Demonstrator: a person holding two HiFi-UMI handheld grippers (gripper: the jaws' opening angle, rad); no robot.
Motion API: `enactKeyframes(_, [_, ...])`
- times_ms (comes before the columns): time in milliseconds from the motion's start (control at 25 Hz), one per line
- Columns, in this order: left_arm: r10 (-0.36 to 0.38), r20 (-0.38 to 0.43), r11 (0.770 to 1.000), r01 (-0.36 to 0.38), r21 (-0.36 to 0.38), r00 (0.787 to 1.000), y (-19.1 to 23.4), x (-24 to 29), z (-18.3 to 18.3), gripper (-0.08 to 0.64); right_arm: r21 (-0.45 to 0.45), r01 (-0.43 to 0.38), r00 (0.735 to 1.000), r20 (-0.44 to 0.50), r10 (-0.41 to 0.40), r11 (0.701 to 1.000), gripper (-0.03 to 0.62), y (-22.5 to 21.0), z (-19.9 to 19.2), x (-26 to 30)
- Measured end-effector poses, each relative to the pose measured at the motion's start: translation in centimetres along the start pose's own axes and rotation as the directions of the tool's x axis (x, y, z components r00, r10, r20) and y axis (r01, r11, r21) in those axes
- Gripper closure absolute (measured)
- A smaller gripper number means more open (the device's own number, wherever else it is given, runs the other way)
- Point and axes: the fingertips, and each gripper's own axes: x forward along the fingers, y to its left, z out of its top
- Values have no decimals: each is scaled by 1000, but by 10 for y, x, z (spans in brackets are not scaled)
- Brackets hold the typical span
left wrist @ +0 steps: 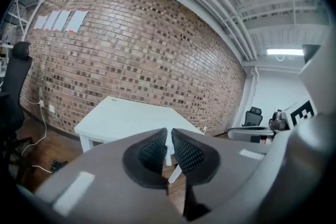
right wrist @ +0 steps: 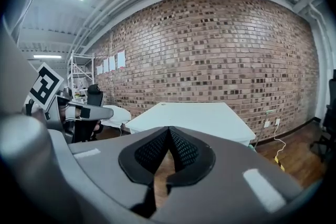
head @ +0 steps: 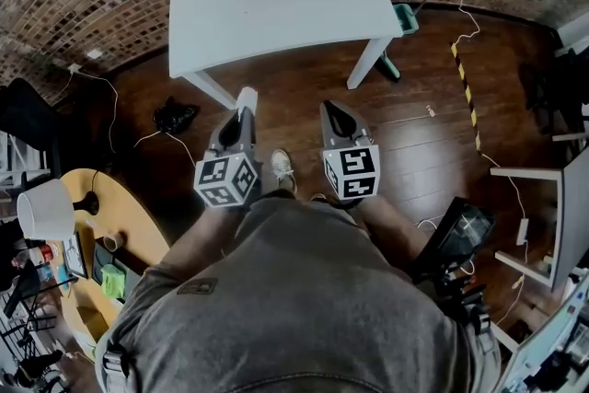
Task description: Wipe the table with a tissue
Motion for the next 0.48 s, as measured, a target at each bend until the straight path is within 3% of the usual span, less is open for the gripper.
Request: enactKeyframes(480, [-84,2,996,84,9,996,55,90,51,545,5,96,995,24,-96,995,578,-17,51,93])
